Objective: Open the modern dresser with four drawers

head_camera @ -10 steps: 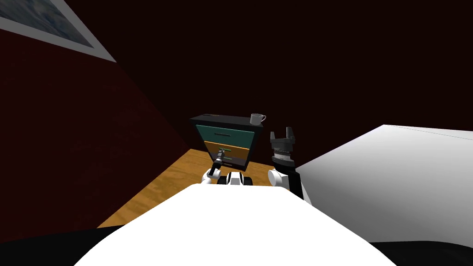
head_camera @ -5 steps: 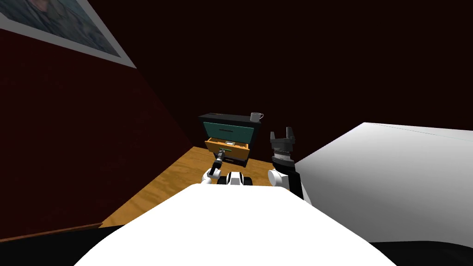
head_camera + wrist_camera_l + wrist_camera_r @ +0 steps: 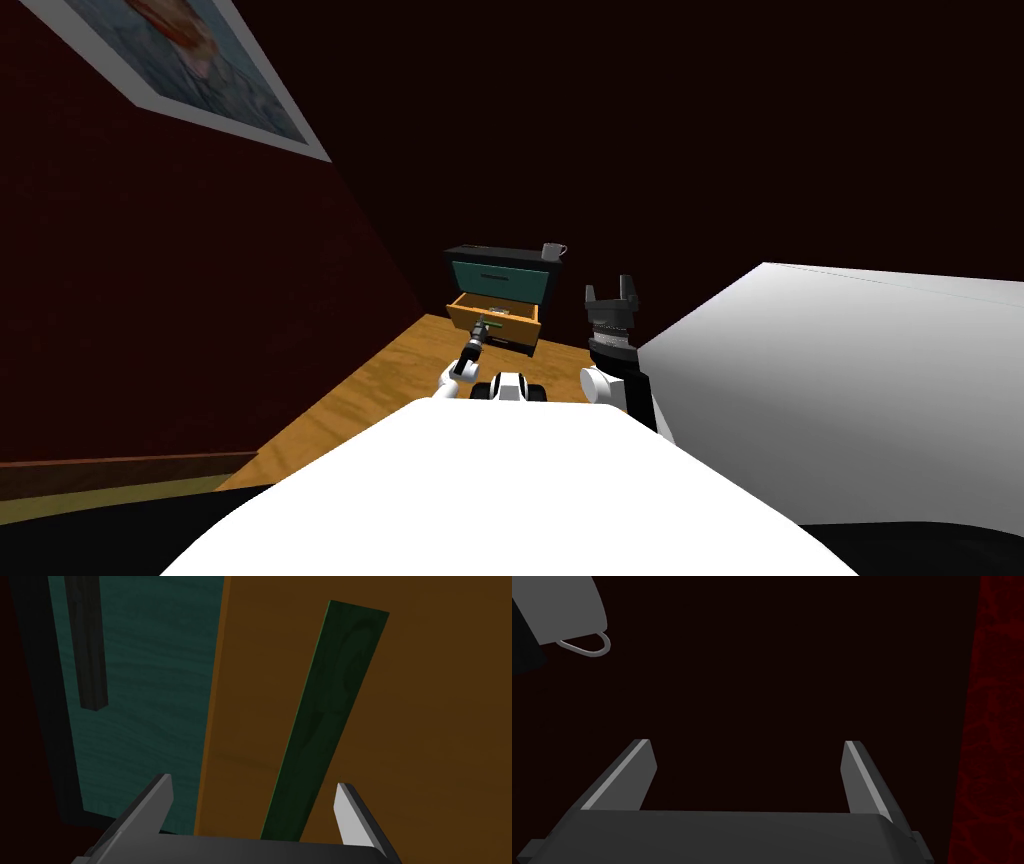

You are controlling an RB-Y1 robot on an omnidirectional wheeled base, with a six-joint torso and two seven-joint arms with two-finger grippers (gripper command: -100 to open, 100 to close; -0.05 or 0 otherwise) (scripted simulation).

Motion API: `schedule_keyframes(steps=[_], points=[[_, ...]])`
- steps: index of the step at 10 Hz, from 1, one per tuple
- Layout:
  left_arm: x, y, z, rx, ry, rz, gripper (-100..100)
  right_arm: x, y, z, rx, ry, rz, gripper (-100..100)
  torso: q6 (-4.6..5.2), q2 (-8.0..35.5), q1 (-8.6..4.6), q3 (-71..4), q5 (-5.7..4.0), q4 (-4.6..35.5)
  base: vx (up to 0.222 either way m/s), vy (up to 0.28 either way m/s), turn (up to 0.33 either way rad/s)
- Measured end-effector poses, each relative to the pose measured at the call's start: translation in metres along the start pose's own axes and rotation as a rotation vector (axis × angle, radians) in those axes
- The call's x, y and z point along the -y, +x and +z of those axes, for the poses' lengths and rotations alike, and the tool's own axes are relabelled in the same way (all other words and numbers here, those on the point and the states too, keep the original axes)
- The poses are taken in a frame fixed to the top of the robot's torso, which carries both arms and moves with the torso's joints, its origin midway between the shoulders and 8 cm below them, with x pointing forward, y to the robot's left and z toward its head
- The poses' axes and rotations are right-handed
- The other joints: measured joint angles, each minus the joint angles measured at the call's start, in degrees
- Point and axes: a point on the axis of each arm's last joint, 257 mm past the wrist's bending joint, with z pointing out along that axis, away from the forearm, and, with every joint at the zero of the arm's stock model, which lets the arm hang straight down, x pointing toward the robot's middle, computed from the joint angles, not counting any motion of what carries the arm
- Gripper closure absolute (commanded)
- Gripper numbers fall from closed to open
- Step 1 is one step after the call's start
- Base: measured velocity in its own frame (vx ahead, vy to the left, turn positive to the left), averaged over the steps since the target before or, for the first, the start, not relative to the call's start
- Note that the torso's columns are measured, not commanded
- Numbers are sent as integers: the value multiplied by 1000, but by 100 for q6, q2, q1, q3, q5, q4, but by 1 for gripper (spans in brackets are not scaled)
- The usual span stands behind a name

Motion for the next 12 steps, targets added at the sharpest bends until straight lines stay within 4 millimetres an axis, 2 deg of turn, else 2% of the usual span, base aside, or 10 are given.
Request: schedule_keyframes(steps=[6, 9, 10, 12], points=[[21, 8, 46, -9, -10, 0, -100, 0, 0, 0, 0, 0, 0, 0, -6, 63, 5, 33, -4, 28, -54, 4, 14], [27, 13, 59, -9, -23, -1, -100, 0, 0, 0, 0, 0, 0, 0, -7, 94, -4, 51, -12, 57, -43, 8, 17], [25, 13, 58, -8, -29, 0, 0, 0, 0, 0, 0, 0, 0, 0, -9, 86, -4, 47, -11, 47, 0, 0, 0], [21, 11, 56, -5, -40, 1, 0, 0, 0, 0, 0, 0, 0, 0, -8, 65, 0, 33, -8, 33, 0, 0, 0]])
